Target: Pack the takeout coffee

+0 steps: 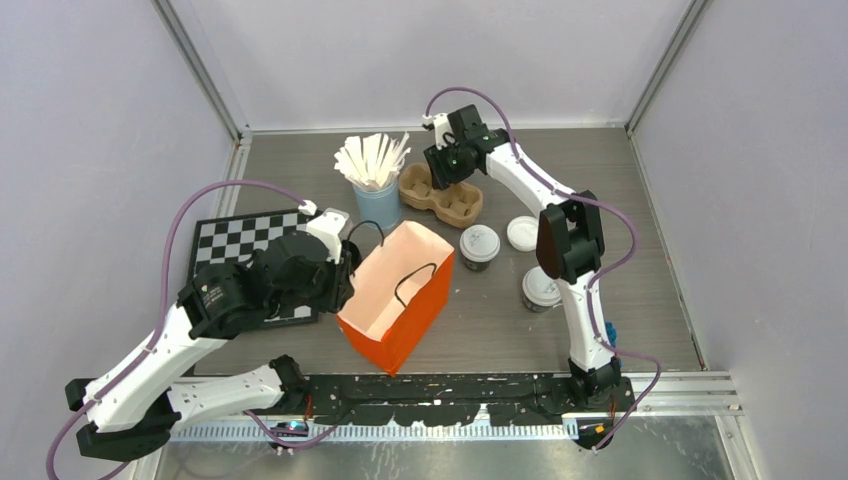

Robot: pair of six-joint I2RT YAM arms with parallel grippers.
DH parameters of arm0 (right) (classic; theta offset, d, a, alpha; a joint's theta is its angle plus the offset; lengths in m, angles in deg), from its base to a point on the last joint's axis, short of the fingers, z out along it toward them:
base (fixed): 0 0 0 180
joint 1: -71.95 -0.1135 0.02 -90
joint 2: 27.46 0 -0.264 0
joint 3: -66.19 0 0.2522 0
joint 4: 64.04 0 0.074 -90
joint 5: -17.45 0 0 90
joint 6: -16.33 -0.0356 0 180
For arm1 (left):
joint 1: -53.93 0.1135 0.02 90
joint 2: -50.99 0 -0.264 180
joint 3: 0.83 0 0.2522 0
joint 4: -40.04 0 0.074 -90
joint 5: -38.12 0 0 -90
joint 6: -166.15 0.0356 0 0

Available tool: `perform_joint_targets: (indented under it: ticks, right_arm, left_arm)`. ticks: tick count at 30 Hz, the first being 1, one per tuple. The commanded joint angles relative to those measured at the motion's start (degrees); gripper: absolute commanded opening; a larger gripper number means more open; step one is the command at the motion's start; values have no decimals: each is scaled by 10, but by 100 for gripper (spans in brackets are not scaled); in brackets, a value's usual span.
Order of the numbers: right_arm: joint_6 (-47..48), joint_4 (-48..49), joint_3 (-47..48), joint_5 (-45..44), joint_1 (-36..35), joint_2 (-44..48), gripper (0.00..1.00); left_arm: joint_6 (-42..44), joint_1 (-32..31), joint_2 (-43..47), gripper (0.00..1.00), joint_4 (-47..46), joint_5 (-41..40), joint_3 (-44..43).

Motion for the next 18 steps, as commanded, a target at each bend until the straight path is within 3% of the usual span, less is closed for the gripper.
perform_joint_targets:
  ticks: [1, 18]
  right_arm:
    - [32, 1, 29, 10, -12, -6, 50]
    - [70, -17, 19, -3, -20, -5, 53]
  left_arm:
    - [-7, 1, 6, 30, -14, 2, -3]
    - [-5, 1, 17, 31, -18, -5, 7]
